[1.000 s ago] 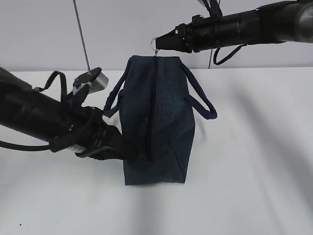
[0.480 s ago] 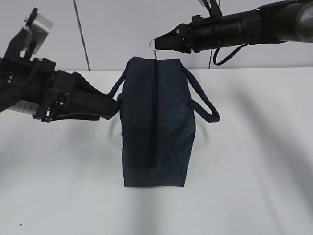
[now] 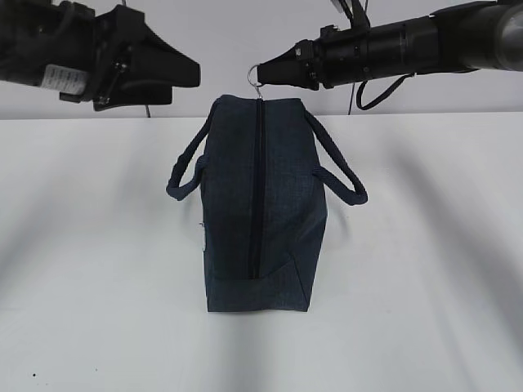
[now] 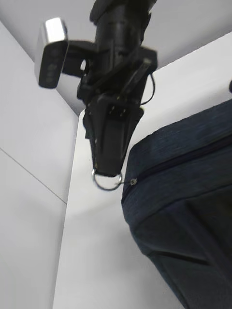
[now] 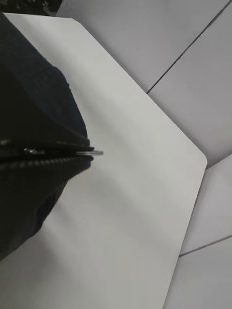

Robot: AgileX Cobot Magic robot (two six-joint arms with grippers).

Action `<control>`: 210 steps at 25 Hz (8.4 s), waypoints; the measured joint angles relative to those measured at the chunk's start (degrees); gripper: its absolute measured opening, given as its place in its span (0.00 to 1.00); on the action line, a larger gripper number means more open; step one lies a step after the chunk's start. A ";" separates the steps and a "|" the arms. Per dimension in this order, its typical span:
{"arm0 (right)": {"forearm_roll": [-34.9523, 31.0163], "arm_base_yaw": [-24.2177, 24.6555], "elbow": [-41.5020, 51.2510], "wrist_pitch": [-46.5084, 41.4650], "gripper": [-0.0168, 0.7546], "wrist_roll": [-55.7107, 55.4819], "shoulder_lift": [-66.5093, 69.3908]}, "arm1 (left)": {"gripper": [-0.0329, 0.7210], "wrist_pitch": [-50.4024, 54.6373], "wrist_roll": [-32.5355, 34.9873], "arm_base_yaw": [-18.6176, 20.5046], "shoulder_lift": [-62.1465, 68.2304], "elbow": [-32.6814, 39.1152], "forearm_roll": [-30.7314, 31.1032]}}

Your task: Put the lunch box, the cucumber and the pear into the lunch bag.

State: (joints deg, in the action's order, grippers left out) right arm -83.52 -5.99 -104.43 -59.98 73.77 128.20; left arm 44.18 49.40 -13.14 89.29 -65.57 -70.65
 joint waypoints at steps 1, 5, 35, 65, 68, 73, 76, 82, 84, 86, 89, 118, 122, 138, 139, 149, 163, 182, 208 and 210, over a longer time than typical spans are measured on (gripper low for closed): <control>0.00 0.00 0.00 -0.37 0.03 0.01 0.00 | 0.57 -0.11 -0.68 0.00 2.15 -1.69 -0.05; 0.11 0.00 0.00 -1.15 0.03 0.01 0.00 | 0.57 0.00 -1.96 0.00 10.28 -8.38 -0.05; 3.37 0.47 0.00 4.24 0.03 -0.84 0.00 | 0.05 4.61 -1.86 -2.69 20.12 -17.74 8.34; 6.67 3.02 -0.14 11.72 0.41 -2.53 4.05 | 0.05 9.07 8.54 -2.24 17.99 -17.31 -2.26; 7.03 3.17 -0.14 13.82 0.62 -2.53 4.05 | 0.05 6.85 8.54 -2.24 17.99 -17.31 -2.45; 12.54 3.31 -0.14 15.62 0.69 -2.53 0.89 | 0.08 4.02 8.54 -2.24 17.99 -17.31 -1.95; 17.02 3.31 -0.18 15.76 0.69 -4.23 -2.37 | 0.20 1.55 8.54 -2.24 17.93 -17.31 -0.62; 30.73 2.15 -0.27 15.35 0.65 -14.28 -8.68 | 0.50 -5.97 8.71 -2.24 17.81 -17.56 -0.03; 36.53 1.49 -0.27 14.25 0.64 -19.24 -10.94 | 0.52 -6.86 8.71 -2.24 17.60 -17.56 1.22; 41.87 0.83 -0.27 12.55 0.64 -23.68 -13.10 | 0.52 -6.88 8.71 -2.24 17.13 -17.56 4.49; 51.15 -0.30 -0.27 10.07 0.64 -31.47 -16.27 | 0.49 -6.66 7.54 -2.24 16.38 -17.56 10.83; 82.20 -1.28 9.35 -11.84 0.64 -66.22 -51.57 | 0.42 18.51 -39.16 1.73 -21.33 -17.56 65.87; 82.24 -1.28 16.02 -11.95 0.64 -67.20 -62.18 | 0.42 22.17 -42.22 1.73 -28.74 -17.56 65.96; 85.45 -1.28 47.78 -12.90 0.64 -71.54 -110.14 | 0.42 29.16 -46.48 1.73 -65.27 4.78 66.72; 85.59 -1.28 49.78 -12.99 0.64 -71.55 -112.89 | 0.42 29.17 -46.54 1.73 -67.71 7.49 67.34; 85.82 -1.28 68.75 -13.13 0.64 -70.51 -129.08 | 0.42 30.13 -46.58 1.73 -90.15 25.66 70.65; 85.82 -1.50 75.78 -6.64 0.64 -69.50 -129.36 | 0.42 19.60 -46.58 1.73 -90.44 35.70 68.31; 85.92 -1.50 75.78 -6.37 0.64 -69.39 -129.36 | 0.42 19.30 -46.58 2.00 -90.44 35.76 68.20; 85.92 2.29 75.78 -6.33 0.63 -69.39 -129.36 | 0.37 19.30 -46.58 14.00 -90.44 35.76 68.13; 85.92 2.29 75.78 -6.33 0.63 -69.39 -129.36 | 0.37 19.30 -46.58 14.00 -90.44 35.76 68.13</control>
State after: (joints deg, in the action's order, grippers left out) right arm 2.39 -3.70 -28.65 -66.31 4.38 -1.16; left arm 63.48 2.82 0.86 -1.15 -29.81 -2.52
